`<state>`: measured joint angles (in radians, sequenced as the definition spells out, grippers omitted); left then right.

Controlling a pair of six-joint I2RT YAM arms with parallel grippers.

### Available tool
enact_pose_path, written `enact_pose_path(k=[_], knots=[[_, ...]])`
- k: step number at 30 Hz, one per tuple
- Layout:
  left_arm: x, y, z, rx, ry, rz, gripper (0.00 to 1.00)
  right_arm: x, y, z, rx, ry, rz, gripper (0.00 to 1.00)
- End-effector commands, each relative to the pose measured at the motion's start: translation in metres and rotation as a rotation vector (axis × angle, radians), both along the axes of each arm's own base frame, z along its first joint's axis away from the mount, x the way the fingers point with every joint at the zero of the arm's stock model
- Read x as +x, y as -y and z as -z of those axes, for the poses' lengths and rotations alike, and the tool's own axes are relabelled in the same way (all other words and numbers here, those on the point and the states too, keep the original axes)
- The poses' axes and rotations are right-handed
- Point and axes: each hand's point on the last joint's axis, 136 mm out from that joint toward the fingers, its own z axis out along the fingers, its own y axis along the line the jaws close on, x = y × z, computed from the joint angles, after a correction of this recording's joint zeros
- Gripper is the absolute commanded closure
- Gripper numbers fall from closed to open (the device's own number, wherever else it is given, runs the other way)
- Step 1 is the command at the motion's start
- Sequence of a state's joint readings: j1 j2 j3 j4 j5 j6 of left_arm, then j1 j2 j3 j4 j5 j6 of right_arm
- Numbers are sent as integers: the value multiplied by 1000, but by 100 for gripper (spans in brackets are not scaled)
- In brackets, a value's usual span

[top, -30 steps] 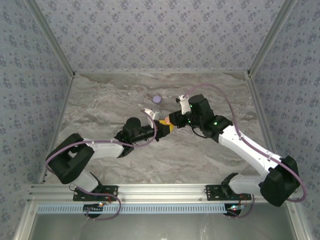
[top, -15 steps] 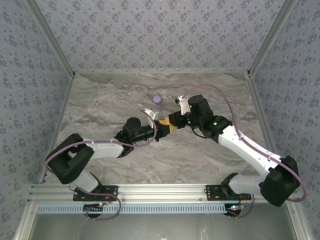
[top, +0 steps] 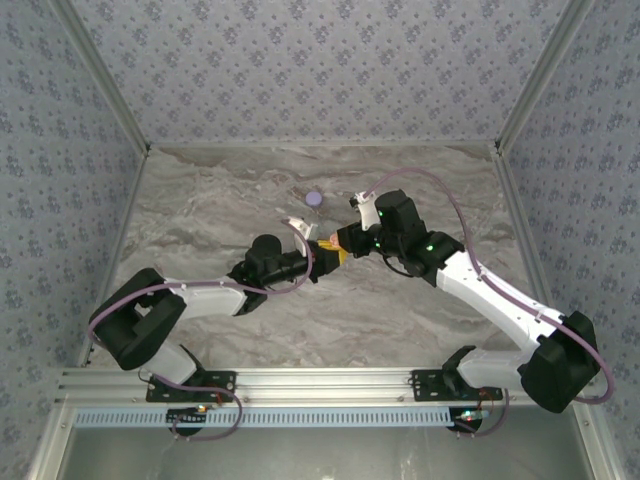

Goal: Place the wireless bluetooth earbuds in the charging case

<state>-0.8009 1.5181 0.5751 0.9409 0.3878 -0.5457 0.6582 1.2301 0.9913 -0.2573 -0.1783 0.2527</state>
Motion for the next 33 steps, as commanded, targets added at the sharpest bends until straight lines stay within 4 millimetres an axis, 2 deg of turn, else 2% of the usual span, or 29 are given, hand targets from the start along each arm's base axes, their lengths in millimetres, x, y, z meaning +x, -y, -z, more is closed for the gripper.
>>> enact_pose_path(k=[1,26,33], knots=[[3,1,-33,-72,48,-19,100,-6,2,2,-22,10,-7,77],[1,1,-40,-73,65,-13,100,-14,-6,10,-23,-33,-64,76],[2,0,-40,-68,66,-22,100,-18,-9,8,-17,-42,-94,73]])
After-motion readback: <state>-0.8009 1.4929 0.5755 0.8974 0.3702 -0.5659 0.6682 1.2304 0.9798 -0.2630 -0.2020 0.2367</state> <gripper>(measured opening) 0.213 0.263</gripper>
